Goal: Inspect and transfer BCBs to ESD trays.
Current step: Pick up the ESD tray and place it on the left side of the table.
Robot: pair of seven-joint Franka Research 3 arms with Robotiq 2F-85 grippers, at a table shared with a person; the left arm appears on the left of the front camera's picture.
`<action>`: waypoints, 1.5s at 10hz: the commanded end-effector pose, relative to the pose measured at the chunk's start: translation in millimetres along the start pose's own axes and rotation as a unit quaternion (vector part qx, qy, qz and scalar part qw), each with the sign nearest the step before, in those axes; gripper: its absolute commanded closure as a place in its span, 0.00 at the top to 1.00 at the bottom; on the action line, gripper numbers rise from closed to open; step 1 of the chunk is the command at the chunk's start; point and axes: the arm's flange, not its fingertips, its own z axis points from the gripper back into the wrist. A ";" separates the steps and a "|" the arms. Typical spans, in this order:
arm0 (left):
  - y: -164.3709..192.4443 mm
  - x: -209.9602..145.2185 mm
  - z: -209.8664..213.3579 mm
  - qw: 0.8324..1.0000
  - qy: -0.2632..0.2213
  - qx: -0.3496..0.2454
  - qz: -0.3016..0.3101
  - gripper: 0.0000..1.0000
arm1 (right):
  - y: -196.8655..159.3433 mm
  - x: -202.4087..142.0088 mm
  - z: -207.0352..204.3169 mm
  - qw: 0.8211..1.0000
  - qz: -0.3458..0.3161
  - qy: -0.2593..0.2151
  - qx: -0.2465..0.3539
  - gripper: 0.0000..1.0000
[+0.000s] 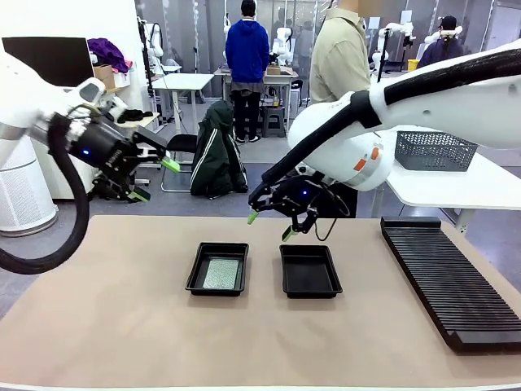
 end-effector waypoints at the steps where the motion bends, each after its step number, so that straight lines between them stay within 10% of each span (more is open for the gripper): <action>1: -5.5 15.5 -21.0 0.997 0.048 0.064 0.019 1.00 | -29.3 -11.2 7.1 0.999 0.021 -0.011 0.046 1.00; 15: 1.6 55.6 -181.0 0.952 0.087 0.293 -0.005 1.00 | -74.6 -22.1 2.9 0.981 0.055 0.008 0.188 1.00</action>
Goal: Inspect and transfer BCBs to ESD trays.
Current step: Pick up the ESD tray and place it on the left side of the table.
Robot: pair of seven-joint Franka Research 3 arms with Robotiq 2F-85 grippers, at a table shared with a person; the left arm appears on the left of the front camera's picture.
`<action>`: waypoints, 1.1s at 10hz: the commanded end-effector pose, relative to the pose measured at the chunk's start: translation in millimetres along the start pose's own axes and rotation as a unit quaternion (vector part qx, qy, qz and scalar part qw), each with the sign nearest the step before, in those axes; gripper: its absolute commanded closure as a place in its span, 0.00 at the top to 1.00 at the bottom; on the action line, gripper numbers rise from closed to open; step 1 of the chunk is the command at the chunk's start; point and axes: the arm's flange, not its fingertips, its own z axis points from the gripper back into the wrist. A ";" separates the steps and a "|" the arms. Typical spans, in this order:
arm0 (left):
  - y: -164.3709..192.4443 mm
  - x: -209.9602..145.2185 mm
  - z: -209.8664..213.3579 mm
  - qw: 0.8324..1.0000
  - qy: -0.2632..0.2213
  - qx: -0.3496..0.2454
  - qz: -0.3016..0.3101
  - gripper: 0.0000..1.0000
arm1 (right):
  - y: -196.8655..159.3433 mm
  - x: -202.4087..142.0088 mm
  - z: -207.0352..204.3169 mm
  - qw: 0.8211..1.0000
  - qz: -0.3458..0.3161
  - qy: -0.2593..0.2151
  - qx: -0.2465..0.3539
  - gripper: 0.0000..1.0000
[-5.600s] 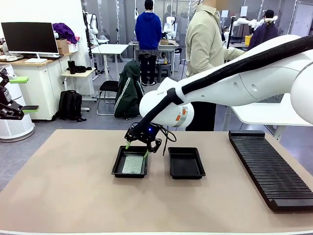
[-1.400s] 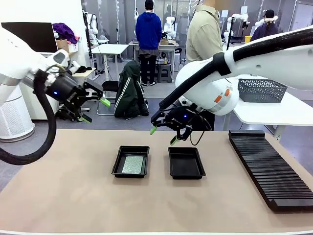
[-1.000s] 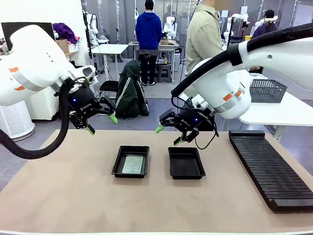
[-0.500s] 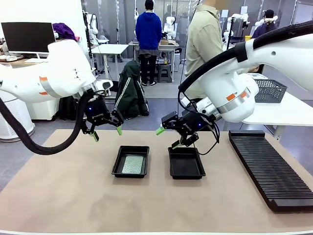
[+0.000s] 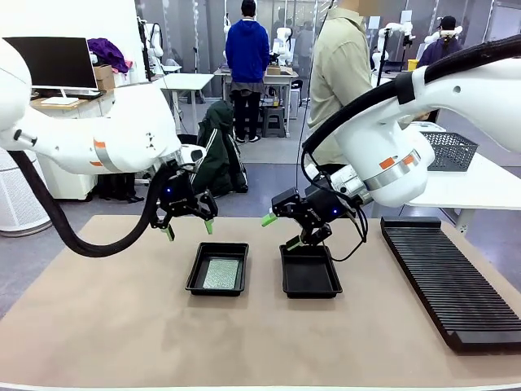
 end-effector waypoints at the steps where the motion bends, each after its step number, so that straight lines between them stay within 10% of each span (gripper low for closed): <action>1: -12.4 7.4 -13.9 0.999 -0.021 0.024 0.003 1.00 | -11.0 -7.5 4.7 1.000 0.011 -0.005 0.023 1.00; 11: -4.8 18.0 -77.0 0.997 -0.049 0.056 0.017 1.00 | -13.5 -3.7 4.0 0.999 0.013 -0.006 0.044 1.00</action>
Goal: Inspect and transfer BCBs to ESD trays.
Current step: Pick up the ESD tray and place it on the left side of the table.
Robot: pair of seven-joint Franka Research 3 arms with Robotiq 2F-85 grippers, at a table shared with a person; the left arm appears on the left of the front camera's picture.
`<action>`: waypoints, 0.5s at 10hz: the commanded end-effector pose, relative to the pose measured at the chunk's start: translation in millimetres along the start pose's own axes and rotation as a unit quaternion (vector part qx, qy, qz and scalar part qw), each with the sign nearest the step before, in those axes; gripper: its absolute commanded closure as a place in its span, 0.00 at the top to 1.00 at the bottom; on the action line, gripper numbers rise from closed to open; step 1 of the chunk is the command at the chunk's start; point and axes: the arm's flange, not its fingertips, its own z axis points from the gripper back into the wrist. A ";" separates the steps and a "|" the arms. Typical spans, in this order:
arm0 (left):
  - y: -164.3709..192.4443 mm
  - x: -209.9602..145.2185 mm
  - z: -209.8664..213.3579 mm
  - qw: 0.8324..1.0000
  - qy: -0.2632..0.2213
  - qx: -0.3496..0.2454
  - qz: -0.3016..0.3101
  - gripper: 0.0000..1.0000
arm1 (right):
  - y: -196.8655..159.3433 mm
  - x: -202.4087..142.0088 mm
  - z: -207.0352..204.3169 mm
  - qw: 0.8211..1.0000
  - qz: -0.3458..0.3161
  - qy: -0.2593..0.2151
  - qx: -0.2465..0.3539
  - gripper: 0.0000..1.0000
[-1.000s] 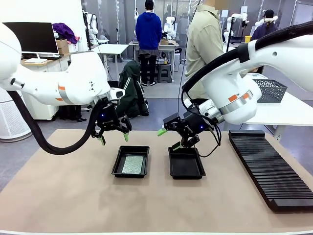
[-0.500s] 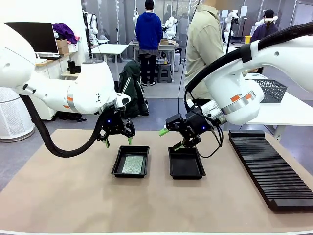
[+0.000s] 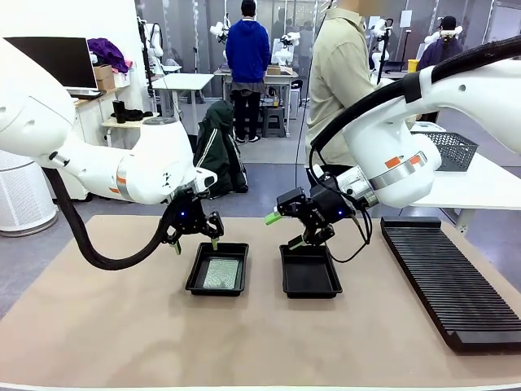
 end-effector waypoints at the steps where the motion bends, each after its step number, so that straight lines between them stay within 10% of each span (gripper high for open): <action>1: -2.8 -1.5 -9.3 1.000 -0.016 0.019 0.009 1.00 | -3.2 -4.0 -3.0 1.000 0.010 -0.002 0.022 1.00; 5: 1.7 0.0 -25.4 0.999 -0.018 0.042 0.004 1.00 | -8.1 -3.2 -6.8 1.000 0.007 0.002 0.029 1.00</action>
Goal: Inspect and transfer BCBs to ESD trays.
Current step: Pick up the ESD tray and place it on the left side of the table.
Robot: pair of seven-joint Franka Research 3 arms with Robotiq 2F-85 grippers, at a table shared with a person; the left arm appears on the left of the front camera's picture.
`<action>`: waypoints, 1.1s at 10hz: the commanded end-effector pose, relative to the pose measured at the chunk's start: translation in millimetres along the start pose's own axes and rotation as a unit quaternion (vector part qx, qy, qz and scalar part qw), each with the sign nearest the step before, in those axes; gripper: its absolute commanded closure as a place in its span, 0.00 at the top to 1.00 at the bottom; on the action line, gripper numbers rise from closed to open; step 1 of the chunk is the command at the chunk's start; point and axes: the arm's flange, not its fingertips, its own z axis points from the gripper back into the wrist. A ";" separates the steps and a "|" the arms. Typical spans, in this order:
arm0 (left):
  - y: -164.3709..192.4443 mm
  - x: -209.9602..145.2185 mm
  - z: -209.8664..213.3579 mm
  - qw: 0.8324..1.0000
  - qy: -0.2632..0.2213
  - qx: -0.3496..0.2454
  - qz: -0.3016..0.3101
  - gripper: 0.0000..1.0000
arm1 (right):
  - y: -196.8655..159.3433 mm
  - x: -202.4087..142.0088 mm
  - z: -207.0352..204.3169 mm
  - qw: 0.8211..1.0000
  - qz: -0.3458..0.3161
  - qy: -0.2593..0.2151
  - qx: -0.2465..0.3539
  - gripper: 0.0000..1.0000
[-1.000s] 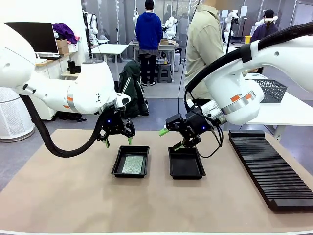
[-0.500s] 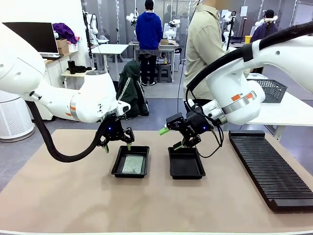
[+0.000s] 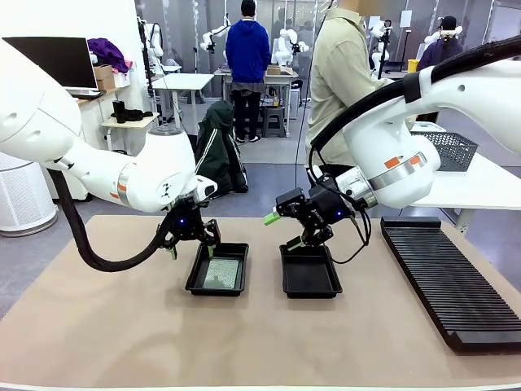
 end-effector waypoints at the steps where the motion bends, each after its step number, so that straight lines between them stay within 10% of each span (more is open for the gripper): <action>1: -4.9 -0.7 -8.8 1.000 -0.015 0.013 0.007 1.00 | -9.5 -1.9 -3.6 1.000 0.007 -0.003 0.023 1.00; 7: -4.7 -2.5 -15.0 1.000 -0.021 0.021 -0.001 1.00 | -2.8 0.1 -1.7 1.000 -0.002 0.002 0.000 1.00; 11: -3.9 -1.2 -20.8 1.000 -0.018 0.024 -0.007 0.55 | -2.8 0.1 -1.7 1.000 -0.002 0.002 0.000 1.00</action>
